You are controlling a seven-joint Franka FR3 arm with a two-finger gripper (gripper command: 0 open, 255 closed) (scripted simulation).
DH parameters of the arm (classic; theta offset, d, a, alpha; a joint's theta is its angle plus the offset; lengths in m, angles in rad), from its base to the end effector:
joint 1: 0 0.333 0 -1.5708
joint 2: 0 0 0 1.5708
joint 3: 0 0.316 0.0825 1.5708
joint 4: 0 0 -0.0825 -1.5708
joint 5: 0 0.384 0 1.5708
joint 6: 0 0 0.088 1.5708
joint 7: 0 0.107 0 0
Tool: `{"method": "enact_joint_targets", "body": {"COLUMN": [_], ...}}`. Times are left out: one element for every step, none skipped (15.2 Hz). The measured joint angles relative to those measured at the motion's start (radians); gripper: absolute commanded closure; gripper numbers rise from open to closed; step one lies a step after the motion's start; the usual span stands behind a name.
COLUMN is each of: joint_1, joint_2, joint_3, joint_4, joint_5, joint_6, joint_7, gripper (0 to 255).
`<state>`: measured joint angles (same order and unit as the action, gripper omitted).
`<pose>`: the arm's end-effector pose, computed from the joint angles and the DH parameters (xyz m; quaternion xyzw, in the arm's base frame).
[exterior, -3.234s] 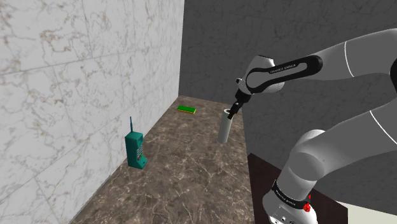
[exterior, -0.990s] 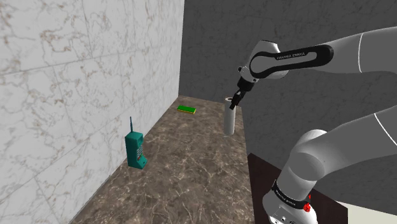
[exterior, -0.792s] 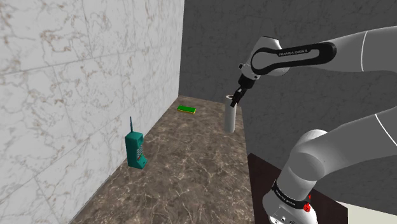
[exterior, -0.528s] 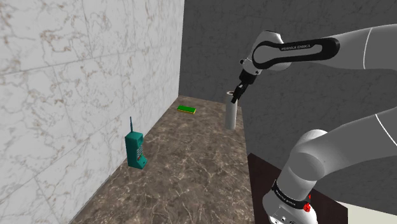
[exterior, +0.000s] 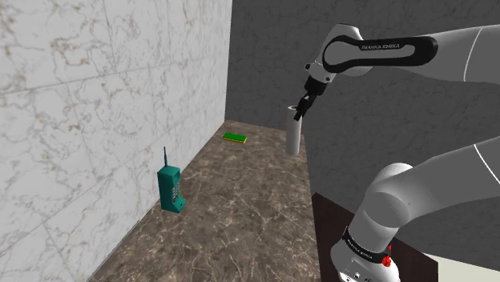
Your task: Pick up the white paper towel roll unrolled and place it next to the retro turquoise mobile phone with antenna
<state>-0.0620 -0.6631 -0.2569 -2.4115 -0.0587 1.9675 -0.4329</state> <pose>0.3525 -0.1360 0.5516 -0.9901 -0.0833 -0.1126 0.0122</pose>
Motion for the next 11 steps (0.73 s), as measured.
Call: {"method": "enact_joint_targets", "body": {"joint_1": [0.001,0.002,0.004,0.005,0.006,0.006,0.006,0.007,0.008,0.009,0.01], "joint_2": [0.0,0.004,0.004,0.006,0.007,0.005,0.006,0.009,0.013,0.017,0.019], "joint_3": [0.002,0.003,0.007,0.008,0.01,0.012,0.012,0.013,0.013,0.014,0.014], "joint_4": [0.013,0.031,0.043,0.057,0.071,0.081,0.097,0.114,0.132,0.147,0.161], "joint_5": [0.001,0.002,0.004,0.005,0.006,0.007,0.008,0.009,0.01,0.011,0.011], "joint_6": [-0.012,-0.027,-0.039,-0.05,-0.064,-0.076,-0.09,-0.105,-0.118,-0.13,-0.142], "joint_7": [0.002,0.002,0.006,0.007,0.008,0.009,0.01,0.009,0.009,0.01,0.01], "gripper": [255,255,255,255,255,255,255,255,255,255,255]}}
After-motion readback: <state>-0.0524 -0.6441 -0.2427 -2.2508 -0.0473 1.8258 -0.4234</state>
